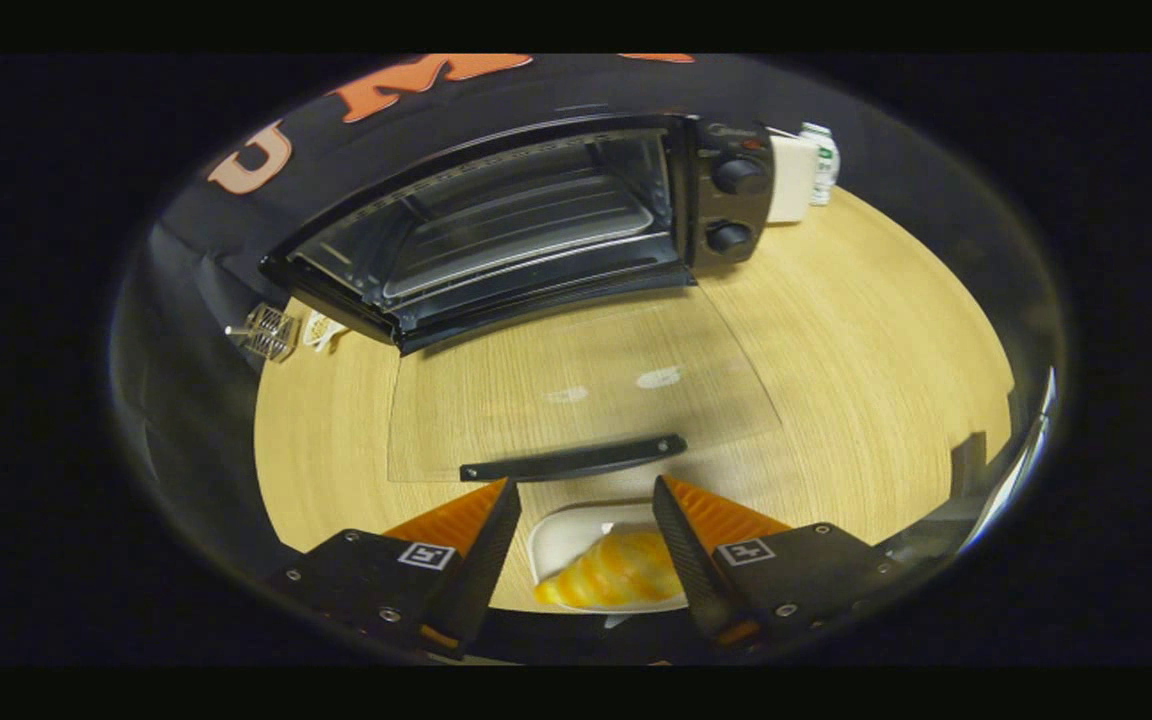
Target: Open the toaster oven, put the food inside, and close the toaster oven door.
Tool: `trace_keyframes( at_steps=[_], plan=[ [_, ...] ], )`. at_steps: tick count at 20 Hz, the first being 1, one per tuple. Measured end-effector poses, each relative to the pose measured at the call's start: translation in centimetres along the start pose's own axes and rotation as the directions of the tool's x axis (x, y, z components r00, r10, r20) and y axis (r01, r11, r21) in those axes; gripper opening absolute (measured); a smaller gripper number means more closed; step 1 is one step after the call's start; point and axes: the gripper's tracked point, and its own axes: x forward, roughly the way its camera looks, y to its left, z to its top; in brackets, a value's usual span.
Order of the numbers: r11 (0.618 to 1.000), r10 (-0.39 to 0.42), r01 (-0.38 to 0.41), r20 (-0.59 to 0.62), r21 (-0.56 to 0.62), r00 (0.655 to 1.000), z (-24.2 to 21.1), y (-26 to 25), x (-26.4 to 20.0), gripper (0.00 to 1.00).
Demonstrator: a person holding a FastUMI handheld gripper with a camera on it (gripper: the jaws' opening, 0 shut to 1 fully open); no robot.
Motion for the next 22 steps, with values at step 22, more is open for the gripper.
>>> trace_keyframes(
  at_steps=[22],
  plan=[
    [0.898, -0.19, 0.237, -0.159, 0.371, 0.969, -11.0, -1.5, 1.5, 0.83]
  ],
)
